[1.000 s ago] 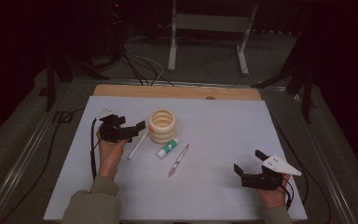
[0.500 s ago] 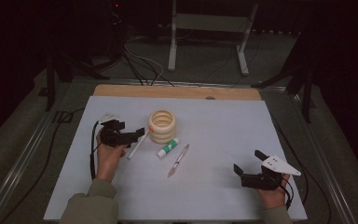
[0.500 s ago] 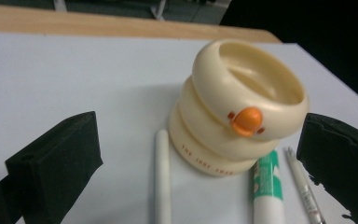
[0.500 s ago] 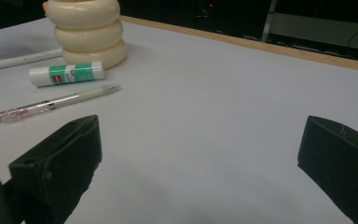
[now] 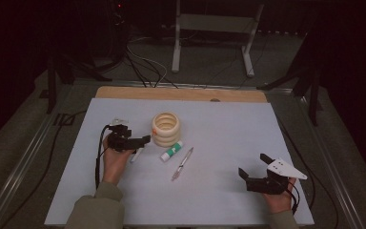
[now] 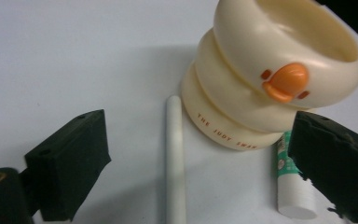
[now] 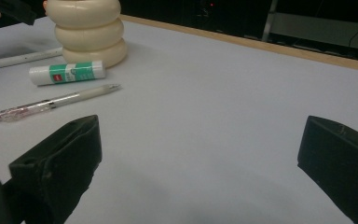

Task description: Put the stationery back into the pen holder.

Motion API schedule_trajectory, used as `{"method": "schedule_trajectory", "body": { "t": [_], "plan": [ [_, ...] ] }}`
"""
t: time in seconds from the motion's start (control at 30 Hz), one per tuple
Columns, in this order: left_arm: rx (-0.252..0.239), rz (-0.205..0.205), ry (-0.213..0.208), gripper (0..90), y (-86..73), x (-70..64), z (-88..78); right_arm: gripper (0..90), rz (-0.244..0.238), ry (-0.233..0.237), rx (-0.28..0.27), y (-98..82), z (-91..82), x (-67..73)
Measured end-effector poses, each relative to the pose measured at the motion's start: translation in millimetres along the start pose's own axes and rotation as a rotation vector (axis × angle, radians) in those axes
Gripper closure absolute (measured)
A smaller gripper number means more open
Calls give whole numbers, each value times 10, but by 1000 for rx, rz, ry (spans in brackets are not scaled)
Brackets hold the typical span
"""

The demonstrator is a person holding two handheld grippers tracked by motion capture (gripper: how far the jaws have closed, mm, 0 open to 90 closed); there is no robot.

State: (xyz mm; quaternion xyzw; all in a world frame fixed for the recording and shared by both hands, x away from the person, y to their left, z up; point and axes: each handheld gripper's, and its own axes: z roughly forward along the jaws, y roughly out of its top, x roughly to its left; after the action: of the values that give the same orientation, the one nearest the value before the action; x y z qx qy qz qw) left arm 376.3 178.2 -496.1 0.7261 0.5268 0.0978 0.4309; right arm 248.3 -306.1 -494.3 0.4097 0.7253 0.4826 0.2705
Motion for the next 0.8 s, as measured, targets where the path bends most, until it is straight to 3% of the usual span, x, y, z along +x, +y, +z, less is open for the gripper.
{"method": "schedule_trajectory", "body": {
  "t": [0.1,0.17,0.27,0.37,0.47,0.63,0.73,0.8],
  "plan": [
    [26,-7,2,142,4,-1,49,0,-1,1,2,-2,5,-1],
    [52,-10,26,195,9,-17,87,0,-2,1,2,1,5,1],
    [87,14,85,356,12,-47,133,0,0,4,5,-3,11,5],
    [108,-5,103,518,15,-30,168,0,-1,4,3,-3,6,3],
    [126,-14,116,606,15,-28,211,0,1,3,2,-3,2,-1],
    [165,20,124,666,-7,-81,285,0,0,4,4,-4,6,-1],
    [216,72,182,745,-37,-133,338,0,0,2,3,-3,3,1],
    [216,76,187,785,-38,-129,339,0,-1,2,2,-3,1,-3]
  ]
}}
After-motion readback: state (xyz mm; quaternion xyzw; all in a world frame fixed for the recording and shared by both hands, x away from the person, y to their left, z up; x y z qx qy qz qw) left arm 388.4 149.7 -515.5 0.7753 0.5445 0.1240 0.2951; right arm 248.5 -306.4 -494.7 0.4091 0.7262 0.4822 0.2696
